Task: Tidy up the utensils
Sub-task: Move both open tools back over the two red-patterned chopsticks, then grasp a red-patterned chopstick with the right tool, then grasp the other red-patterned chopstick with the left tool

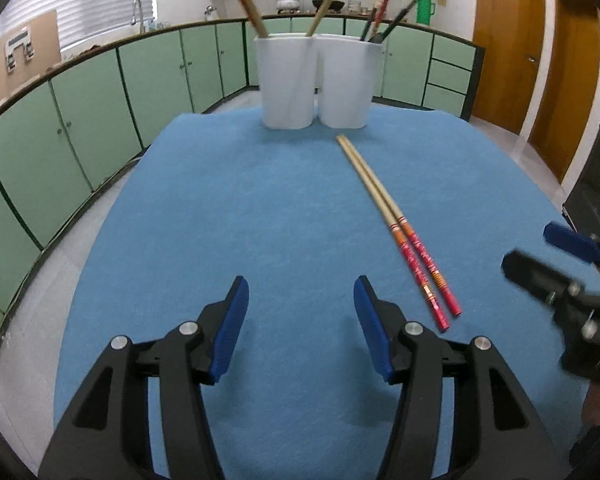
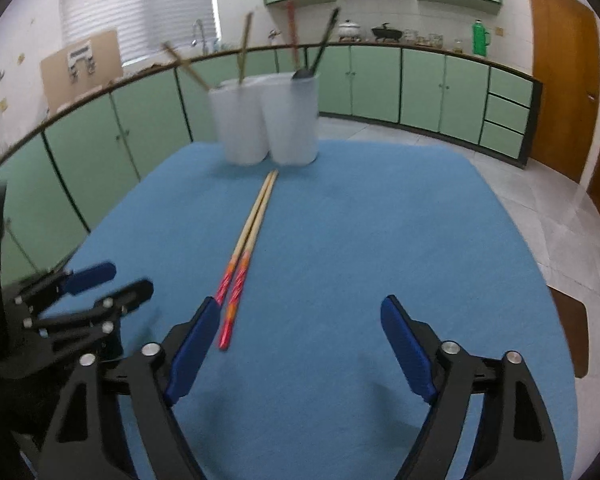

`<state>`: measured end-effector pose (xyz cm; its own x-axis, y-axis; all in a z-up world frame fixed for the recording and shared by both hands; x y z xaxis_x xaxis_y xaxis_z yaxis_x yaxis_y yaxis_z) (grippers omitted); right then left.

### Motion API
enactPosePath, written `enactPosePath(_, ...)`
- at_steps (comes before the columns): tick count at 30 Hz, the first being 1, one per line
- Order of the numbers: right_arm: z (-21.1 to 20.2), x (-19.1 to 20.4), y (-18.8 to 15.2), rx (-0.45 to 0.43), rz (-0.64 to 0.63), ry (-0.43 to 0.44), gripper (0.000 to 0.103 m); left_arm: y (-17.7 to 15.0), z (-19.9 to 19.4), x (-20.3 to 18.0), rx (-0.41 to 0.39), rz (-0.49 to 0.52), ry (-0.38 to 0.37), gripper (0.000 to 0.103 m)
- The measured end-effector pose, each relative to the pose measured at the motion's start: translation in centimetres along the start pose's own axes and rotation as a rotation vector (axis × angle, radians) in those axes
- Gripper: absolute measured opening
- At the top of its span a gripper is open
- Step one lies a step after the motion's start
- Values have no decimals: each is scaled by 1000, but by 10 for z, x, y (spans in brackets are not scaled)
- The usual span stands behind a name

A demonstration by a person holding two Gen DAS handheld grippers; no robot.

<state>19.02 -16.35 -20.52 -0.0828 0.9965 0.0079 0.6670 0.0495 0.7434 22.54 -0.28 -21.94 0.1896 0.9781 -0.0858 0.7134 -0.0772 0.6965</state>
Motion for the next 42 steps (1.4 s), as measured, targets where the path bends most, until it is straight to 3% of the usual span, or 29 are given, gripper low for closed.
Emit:
enactPosePath(18, 22, 39, -16, 126, -102, 14, 36, -3, 0, 17, 40, -37, 28, 55)
enactPosePath(23, 21, 38, -15, 132, -94, 33, 6, -4, 0, 16, 42, -34, 27, 55)
enactPosePath(28, 20, 27, -15, 132, -50, 47, 6, -4, 1, 9, 42, -33, 6, 55)
enactPosePath(42, 18, -40, -15, 117, 66, -59, 6, -1, 8, -54, 48, -11, -133, 54)
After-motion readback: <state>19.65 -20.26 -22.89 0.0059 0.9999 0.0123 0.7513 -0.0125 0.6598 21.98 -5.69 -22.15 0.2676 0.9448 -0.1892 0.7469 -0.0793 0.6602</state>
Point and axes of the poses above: each gripper's, at about its wrist camera, not at the fingertips, and z roughly the way its jaws point, x to its left, y to its top, the point moved 2 cm from there along z, roughly the way its jaws point, and after that the axes turned 7 degrees about -y, right-handed, at the moved point
